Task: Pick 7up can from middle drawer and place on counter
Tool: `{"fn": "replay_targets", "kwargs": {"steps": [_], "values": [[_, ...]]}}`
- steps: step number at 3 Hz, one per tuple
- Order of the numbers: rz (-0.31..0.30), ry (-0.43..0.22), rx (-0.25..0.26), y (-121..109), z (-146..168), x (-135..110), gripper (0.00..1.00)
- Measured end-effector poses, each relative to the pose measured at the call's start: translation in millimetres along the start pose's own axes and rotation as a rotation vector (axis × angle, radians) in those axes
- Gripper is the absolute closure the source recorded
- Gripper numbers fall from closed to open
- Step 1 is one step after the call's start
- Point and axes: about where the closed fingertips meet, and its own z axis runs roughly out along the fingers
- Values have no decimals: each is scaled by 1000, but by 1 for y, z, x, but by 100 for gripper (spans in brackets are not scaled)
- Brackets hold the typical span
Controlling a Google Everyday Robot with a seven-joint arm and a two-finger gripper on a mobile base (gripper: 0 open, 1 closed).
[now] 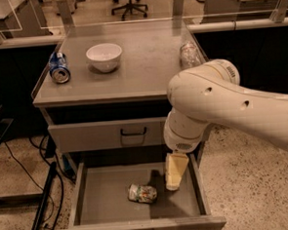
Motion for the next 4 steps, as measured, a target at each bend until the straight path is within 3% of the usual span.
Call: {"fn": "replay_targets", "kwargs": {"steps": [2, 3, 4], "values": [[-17, -7, -93, 5, 73, -24, 0], [-17, -7, -93, 5, 73, -24, 0], [-16, -22, -133, 14, 103, -31, 0]]}}
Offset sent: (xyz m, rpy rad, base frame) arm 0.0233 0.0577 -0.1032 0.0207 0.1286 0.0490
